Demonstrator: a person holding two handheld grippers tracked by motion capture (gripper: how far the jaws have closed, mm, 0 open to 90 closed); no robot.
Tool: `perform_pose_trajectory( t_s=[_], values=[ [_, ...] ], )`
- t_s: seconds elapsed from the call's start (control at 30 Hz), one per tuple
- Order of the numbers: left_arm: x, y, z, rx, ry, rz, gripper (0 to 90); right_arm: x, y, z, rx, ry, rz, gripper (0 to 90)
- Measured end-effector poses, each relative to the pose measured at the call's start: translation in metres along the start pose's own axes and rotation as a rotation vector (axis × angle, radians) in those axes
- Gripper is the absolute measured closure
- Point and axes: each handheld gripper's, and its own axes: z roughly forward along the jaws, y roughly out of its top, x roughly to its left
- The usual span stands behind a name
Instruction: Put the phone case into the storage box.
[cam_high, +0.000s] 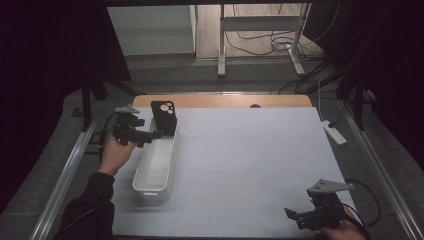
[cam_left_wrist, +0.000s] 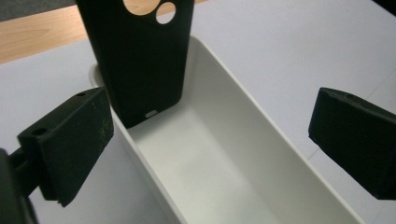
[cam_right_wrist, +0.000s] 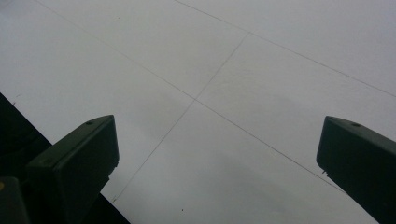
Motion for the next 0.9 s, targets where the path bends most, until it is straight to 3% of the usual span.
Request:
perform_pose_trajectory(
  t_s=[0.3,0.57,0.9],
  values=[
    [-0.006,-0.004,-0.006,-0.028,-0.032,0.016,0.0,0.0,0.0,0.0,0.001,-0.002,-0.001,0.0],
    [-0.014,-0.01,-0.013,-0.05,-0.097,0.021,0.0,0.0,0.0,0.0,-0.001,-0.004,0.0,0.0],
    [-0.025,-0.014,-0.018,-0.041,-0.099,0.057,0.3,0.001,0.0,0.0,0.0,-0.006,-0.001,0.0]
  ],
)
